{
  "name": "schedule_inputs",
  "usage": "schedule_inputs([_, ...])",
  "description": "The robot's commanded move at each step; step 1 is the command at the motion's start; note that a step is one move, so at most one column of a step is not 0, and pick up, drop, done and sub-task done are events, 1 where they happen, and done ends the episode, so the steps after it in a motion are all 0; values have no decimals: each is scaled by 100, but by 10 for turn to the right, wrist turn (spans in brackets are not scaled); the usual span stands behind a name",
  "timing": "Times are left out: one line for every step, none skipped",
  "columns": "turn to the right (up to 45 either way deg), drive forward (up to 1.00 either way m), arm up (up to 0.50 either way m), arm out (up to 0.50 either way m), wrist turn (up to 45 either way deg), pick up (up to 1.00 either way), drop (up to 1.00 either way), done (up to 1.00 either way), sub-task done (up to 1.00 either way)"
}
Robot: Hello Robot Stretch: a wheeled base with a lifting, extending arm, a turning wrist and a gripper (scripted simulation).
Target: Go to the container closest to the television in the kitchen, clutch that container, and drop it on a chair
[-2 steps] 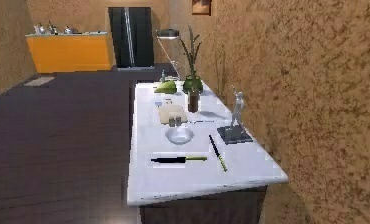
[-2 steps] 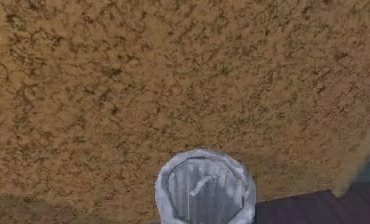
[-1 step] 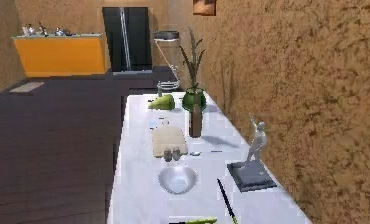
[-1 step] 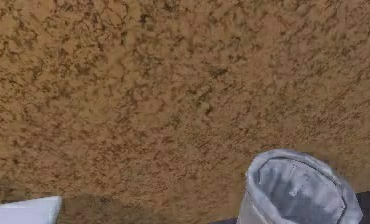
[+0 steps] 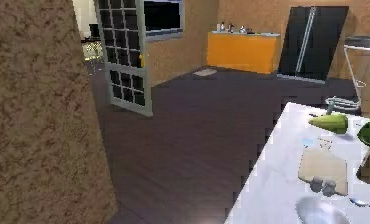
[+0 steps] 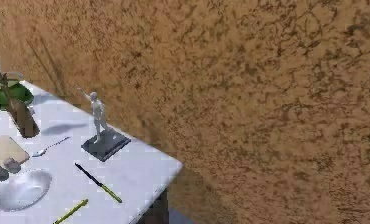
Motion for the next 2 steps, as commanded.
schedule_inputs([-450, 0, 0, 0, 0, 0, 0, 0, 0])
schedule_inputs([-360, 0, 0, 0, 0, 0, 0, 0, 0])
